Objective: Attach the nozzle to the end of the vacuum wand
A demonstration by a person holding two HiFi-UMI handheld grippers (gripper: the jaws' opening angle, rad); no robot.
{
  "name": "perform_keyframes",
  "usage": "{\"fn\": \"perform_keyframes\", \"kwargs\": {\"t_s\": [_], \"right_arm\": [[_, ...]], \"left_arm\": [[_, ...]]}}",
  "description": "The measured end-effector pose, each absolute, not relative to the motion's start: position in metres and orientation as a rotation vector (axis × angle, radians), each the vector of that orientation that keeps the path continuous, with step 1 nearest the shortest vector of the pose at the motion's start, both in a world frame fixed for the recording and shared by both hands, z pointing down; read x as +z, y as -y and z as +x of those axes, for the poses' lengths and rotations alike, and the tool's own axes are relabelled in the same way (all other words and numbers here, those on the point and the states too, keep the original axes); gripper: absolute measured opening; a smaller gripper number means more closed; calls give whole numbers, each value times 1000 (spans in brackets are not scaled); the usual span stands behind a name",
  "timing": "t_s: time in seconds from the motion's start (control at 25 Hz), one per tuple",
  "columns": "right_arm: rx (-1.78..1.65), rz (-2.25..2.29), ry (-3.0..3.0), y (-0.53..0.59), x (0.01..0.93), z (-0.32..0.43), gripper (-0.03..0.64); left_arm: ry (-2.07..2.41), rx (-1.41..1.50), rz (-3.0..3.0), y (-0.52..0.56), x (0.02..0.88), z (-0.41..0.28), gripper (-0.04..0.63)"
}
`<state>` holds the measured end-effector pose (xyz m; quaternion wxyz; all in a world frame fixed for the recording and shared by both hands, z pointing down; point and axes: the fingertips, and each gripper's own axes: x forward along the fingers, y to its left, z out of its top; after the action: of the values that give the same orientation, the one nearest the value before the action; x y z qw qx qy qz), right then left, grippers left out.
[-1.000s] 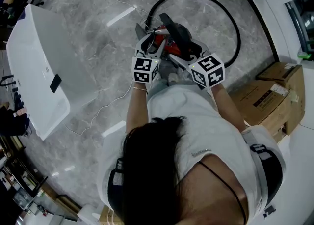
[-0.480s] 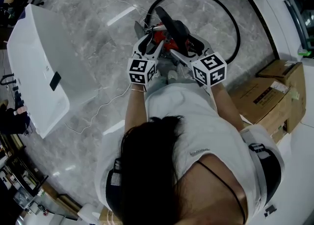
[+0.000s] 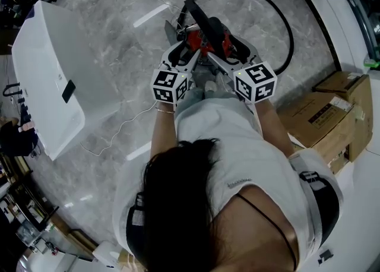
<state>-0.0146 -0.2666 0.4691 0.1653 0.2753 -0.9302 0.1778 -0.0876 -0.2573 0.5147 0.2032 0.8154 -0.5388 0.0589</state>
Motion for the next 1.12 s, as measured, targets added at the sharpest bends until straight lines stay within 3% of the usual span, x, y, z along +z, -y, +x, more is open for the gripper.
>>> {"fn": "perform_keyframes", "kwargs": {"t_s": [0.56,0.72,0.88,1.04,1.12], "right_arm": [[490,785,2732,259,443,-2,345],[456,800,2756,261,432,-1,345],[479,787,2753,258,432,-3,339],[436,833,2742,257,429,-4,237],[413,840,2753,258,423,-6,233]], "left_arm": [[1698,60,2290,249,453,-93,207],[1717,84,2296,243,447,-91,124],[1769,90,2279,239,437,-92,121],[1824,40,2219,236,423,-98,55],[1831,-34,2184,235,414,-100,48]]}}
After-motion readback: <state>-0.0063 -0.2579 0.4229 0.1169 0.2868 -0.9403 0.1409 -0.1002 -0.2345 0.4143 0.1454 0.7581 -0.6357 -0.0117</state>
